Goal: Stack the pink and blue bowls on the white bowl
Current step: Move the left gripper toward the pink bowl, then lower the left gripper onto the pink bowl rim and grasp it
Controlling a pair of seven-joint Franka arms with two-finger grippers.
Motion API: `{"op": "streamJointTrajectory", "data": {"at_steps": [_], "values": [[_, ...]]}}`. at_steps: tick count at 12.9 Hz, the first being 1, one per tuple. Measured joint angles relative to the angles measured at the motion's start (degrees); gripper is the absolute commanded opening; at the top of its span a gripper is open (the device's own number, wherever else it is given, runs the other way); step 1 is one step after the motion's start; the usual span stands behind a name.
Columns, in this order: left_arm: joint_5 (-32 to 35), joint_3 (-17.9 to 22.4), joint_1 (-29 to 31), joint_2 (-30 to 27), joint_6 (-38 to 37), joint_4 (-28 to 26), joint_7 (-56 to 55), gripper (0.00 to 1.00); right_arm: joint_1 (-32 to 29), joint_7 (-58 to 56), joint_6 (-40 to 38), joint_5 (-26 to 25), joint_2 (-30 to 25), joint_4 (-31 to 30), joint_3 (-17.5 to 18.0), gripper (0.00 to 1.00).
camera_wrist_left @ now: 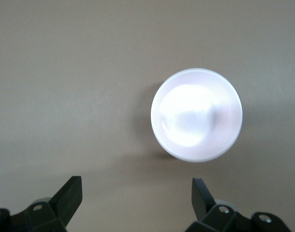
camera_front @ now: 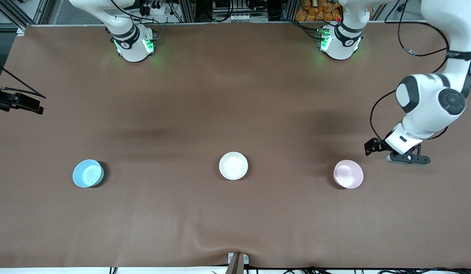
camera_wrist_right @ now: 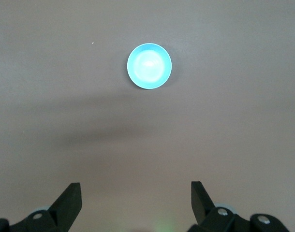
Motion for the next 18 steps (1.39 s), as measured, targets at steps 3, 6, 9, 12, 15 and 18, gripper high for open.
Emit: {"op": "streamJointTrajectory", "data": {"at_steps": [3, 6, 9, 12, 15, 18], "values": [[-2.25, -0.85, 0.06, 5.87, 5.89, 1.74, -0.02, 0.79, -0.63, 0.2, 1.41, 0.01, 0.28, -0.04, -0.04, 1.0], [-4.21, -0.83, 0.63, 11.17, 6.73, 5.42, -0.02, 0.56, -0.38, 0.2, 2.65, 0.08, 0.72, -0.11, 0.31, 1.0], [-5.6, -0.91, 0.57, 13.58, 6.75, 6.79, -0.02, 0.09, 0.9, 0.3, 3.65, 0.1, 1.66, -0.69, 0.81, 1.0], [-7.81, -0.99, 0.38, 15.13, 6.77, 7.18, -0.02, 0.0, 1.85, 0.31, 8.81, 0.11, 5.24, -0.98, 0.86, 1.0], [-8.24, -1.32, -0.02, 15.04, 6.84, 7.67, -0.02, 0.0, 1.61, 0.39, 12.22, 0.11, 8.47, -1.0, 0.63, 1.0], [-8.24, -1.96, -0.84, 13.3, 4.64, 7.99, -0.02, 0.0, -0.94, 0.72, 11.95, 0.44, 9.57, -1.11, 0.38, 1.0]]}}
